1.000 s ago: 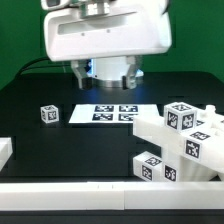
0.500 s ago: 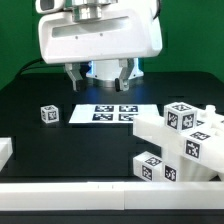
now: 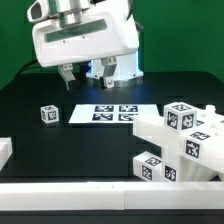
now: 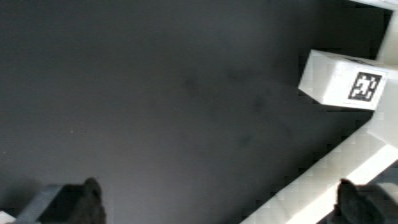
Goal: Assemble chair
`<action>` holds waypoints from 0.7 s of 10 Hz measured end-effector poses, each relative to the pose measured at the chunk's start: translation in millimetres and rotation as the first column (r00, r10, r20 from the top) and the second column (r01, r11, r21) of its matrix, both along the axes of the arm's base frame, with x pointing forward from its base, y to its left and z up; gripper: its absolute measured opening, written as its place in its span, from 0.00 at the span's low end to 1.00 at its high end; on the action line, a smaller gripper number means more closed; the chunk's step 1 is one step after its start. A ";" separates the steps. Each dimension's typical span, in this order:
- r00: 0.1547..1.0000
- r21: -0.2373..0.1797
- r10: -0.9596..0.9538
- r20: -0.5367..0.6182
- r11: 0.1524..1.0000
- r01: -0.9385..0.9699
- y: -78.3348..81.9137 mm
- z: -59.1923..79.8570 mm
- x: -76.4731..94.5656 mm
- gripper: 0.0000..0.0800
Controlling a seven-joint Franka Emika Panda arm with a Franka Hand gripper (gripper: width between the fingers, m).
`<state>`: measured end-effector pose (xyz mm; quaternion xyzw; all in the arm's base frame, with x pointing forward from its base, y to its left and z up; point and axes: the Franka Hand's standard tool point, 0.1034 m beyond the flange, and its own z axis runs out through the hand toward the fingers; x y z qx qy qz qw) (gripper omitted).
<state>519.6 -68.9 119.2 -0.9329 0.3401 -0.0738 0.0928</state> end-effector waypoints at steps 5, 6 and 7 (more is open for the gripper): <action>0.981 -0.039 0.190 0.029 0.981 -0.189 -22.5 -0.2 -21.9 0.81; 0.980 -0.032 0.200 0.014 0.979 -0.199 -18.7 -2.7 -23.2 0.81; 0.979 -0.033 0.201 0.012 0.979 -0.201 -18.4 -3.8 -22.6 0.81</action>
Offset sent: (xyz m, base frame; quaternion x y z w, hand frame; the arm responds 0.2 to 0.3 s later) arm -0.0441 -0.0040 -0.0057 -0.0247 -0.0163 -0.0785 0.9965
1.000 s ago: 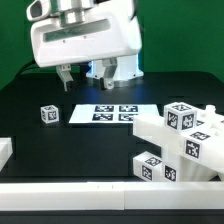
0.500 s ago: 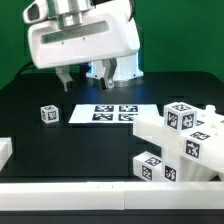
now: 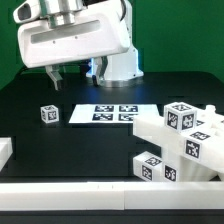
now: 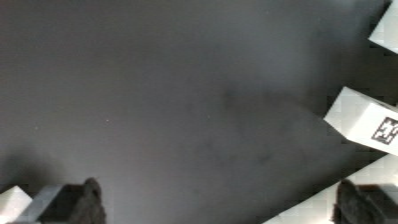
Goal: Assemble chair
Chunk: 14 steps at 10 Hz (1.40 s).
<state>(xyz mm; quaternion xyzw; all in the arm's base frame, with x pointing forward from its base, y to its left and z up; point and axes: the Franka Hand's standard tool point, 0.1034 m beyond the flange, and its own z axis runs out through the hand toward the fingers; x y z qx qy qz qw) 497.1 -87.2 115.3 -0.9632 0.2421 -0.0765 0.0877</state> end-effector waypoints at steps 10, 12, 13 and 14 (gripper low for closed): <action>0.967 -0.083 0.252 -0.021 0.964 -0.253 -22.8 -17.3 -33.8 0.81; 0.964 -0.061 0.264 -0.038 0.962 -0.266 -37.6 -15.2 -51.8 0.81; 0.954 -0.084 0.297 -0.045 0.950 -0.300 -43.3 -19.5 -62.6 0.81; 0.949 -0.116 0.313 -0.045 0.941 -0.317 -43.7 -21.7 -65.8 0.81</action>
Offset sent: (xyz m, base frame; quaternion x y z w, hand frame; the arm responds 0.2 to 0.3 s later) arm -0.0457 -0.0114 -0.0158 0.0013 -0.0759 -0.2096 0.9748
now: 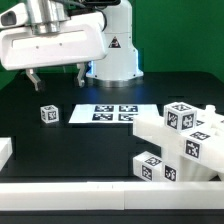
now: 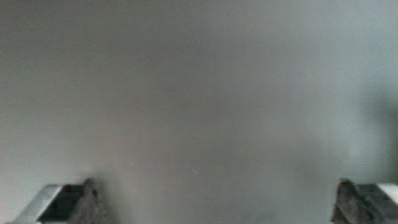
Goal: Assemble chair
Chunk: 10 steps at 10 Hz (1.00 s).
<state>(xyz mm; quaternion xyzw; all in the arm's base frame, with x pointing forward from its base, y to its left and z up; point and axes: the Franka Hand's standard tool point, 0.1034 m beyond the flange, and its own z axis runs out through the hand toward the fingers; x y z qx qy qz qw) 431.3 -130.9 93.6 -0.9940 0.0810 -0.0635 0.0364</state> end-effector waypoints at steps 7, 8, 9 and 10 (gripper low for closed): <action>0.998 0.008 -0.026 -0.052 1.000 0.027 -20.4 -14.8 -27.3 0.81; 0.998 0.000 -0.033 -0.060 0.999 0.033 -21.5 -18.8 -34.2 0.81; 0.998 0.001 -0.032 -0.059 0.999 0.032 -20.8 -18.3 -33.0 0.81; 0.998 0.001 -0.033 -0.060 0.999 0.034 -21.3 -18.3 -33.4 0.81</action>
Offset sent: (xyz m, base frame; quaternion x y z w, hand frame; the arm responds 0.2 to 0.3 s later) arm 0.0000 0.0000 0.0000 0.0000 0.0000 0.0000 1.0000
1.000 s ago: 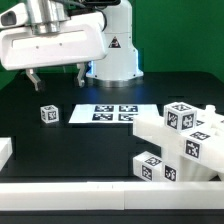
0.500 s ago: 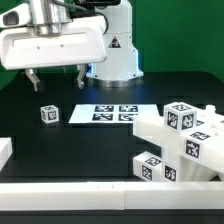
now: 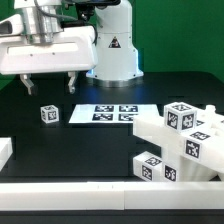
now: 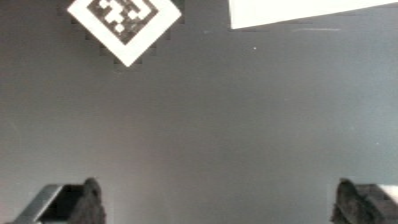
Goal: Assemble chair
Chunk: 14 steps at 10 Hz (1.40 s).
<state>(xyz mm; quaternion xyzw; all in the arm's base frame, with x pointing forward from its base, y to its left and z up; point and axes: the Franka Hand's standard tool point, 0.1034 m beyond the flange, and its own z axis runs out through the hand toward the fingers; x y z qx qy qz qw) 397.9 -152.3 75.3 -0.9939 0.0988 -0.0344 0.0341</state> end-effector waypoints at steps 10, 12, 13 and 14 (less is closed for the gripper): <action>0.985 0.004 0.150 -0.087 0.989 -0.151 6.2 -24.8 -22.6 0.81; 0.982 -0.034 0.161 -0.098 0.986 -0.165 0.4 -32.7 -40.0 0.81; 0.977 -0.033 0.185 -0.102 0.981 -0.189 -0.8 -33.3 -42.9 0.81; 0.975 -0.034 0.196 -0.100 0.979 -0.201 -2.5 -32.8 -43.1 0.81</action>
Offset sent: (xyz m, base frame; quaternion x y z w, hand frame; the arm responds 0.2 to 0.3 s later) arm -0.0240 0.0211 -0.0297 0.0123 -0.0875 -0.1330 0.9872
